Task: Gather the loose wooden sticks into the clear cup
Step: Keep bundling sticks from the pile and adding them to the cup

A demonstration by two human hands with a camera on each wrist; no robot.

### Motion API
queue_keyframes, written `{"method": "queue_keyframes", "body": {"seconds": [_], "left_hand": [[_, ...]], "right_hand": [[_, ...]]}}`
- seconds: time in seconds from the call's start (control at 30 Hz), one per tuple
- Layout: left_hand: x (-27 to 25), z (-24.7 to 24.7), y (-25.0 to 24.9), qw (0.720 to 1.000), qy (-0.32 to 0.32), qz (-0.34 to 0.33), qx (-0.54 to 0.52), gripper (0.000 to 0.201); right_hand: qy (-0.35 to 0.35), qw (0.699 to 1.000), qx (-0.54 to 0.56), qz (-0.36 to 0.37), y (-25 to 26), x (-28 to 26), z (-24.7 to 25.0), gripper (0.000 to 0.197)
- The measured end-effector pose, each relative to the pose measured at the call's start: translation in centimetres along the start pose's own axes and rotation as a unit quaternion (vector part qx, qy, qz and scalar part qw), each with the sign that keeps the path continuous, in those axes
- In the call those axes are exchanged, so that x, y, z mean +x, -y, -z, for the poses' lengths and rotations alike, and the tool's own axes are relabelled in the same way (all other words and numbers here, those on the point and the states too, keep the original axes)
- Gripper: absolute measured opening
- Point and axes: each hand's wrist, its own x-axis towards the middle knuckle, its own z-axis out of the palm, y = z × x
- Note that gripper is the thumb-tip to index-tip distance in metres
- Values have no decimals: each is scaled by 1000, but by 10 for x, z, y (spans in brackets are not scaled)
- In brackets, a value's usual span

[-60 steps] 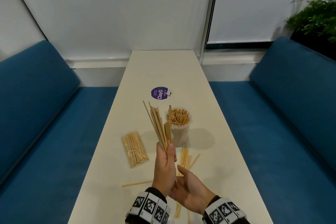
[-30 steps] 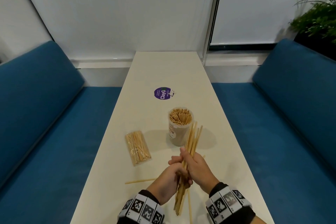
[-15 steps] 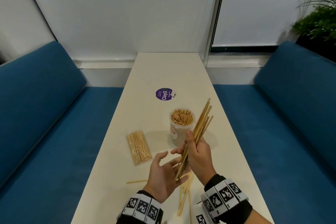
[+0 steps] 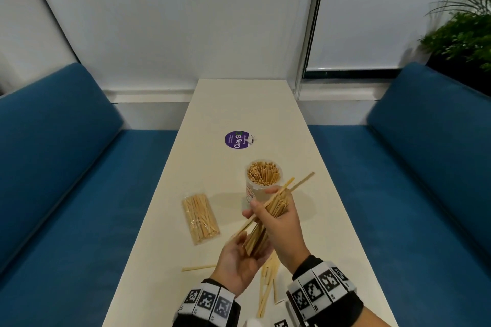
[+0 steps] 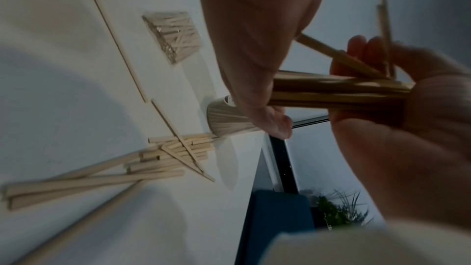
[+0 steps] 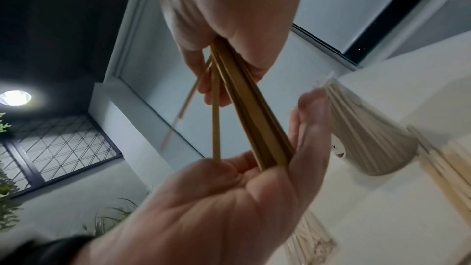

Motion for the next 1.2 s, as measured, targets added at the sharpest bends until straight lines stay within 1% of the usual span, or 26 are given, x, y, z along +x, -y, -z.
{"method": "queue_keyframes", "body": {"seconds": [0.03, 0.13, 0.17, 0.23, 0.3, 0.37, 0.43, 0.5, 0.57, 0.63, 0.7, 0.73, 0.83, 0.9, 0.97, 1.03, 1.07, 1.1, 1.13, 1.2], "left_hand": [[0, 0, 0, 1000, 4, -1, -17, 31], [-1, -2, 2, 999, 32, 8, -24, 34], [-1, -2, 2, 999, 36, 8, -23, 36], [-2, -2, 2, 998, 44, 7, -38, 37], [-4, -1, 0, 997, 49, 24, -50, 42], [-6, 0, -3, 997, 61, 46, -32, 53], [-8, 1, -5, 997, 62, 50, -11, 57], [-8, 0, -2, 997, 57, 46, -28, 54], [-7, -5, 1, 998, 44, 33, -36, 48], [-7, -10, 3, 999, 22, 21, -27, 40], [-7, -12, 2, 1000, -7, 17, -7, 32], [-7, -14, 2, 1000, -20, 13, 5, 30], [-9, -19, 3, 998, -31, -14, 49, 31], [-11, -20, 3, 996, -20, -34, 82, 28], [-11, -18, 2, 993, -2, -40, 114, 25], [-10, -13, 1, 978, 1, -57, 202, 30], [-10, -10, 0, 962, -2, -71, 264, 36], [-11, -9, -1, 942, -2, -92, 322, 44], [-12, -9, -2, 925, 5, -115, 363, 50], [-15, -11, -5, 904, 38, -156, 396, 51]], "right_hand": [[4, 1000, -6, -1, -1, 0, -1, 24], [22, 1000, -5, -3, -3, 0, -2, 6], [25, 1000, -3, -3, -2, 0, -2, 3], [17, 1000, 2, 2, 0, 1, -2, 9], [-8, 1000, 22, 0, 2, 4, -1, 10], [-30, 999, 40, 3, 5, 8, 2, 11], [-40, 998, 40, 15, 7, 10, 4, 10], [-35, 999, 26, 31, 8, 9, 3, 8], [-27, 997, -1, 66, 9, 5, 1, 5], [-17, 996, -23, 87, 7, 2, -2, 14], [-2, 997, -23, 68, 3, 0, -2, 23], [9, 998, -19, 52, 2, -1, -3, 22], [39, 999, -22, 12, -1, -5, -5, 6], [37, 998, -49, -1, -3, -6, -5, 18], [10, 996, -85, -11, -3, -2, -2, 33], [0, 992, -126, -24, 1, 3, 4, 49], [10, 990, -140, -31, 4, 4, 7, 53], [29, 987, -156, -38, 6, 4, 8, 53], [51, 982, -175, -45, 7, 3, 10, 49], [79, 970, -220, -72, 6, 1, 9, 33]]}}
